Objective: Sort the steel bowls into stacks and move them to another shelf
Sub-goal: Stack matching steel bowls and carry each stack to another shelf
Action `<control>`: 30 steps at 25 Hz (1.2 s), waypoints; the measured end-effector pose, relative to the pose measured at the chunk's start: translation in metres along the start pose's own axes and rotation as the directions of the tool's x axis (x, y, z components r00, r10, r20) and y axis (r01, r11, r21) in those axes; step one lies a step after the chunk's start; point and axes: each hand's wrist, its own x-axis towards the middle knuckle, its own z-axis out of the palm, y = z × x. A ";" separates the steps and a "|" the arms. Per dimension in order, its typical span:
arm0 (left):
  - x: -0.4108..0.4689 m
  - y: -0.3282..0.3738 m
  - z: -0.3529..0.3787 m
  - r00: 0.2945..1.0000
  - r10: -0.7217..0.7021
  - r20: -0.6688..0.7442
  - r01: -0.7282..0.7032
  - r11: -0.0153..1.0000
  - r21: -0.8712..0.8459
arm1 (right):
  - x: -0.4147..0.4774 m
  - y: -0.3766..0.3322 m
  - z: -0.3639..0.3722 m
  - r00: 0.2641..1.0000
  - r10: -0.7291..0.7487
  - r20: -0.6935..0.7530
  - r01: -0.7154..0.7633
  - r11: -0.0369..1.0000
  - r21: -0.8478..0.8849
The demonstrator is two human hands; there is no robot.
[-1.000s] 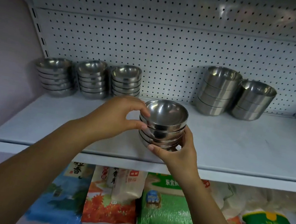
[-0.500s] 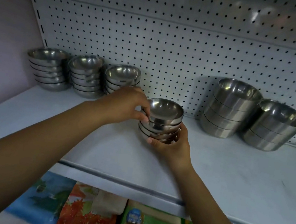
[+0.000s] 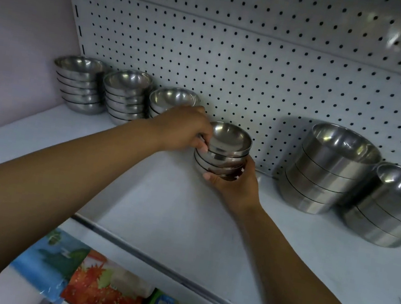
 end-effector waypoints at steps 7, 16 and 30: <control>0.017 -0.006 -0.005 0.998 -0.070 -0.006 0.070 0.996 0.050 | 0.027 -0.001 0.006 1.000 -0.016 -0.027 0.014 0.998 -0.059; 0.015 -0.014 0.012 0.980 -0.099 -0.174 0.114 0.990 0.080 | 0.036 -0.007 0.005 1.000 0.021 -0.014 -0.023 0.991 -0.130; -0.176 0.017 0.046 0.791 -0.484 -0.376 0.372 0.867 -0.333 | -0.075 -0.057 0.000 0.981 0.002 0.195 0.078 0.910 -0.406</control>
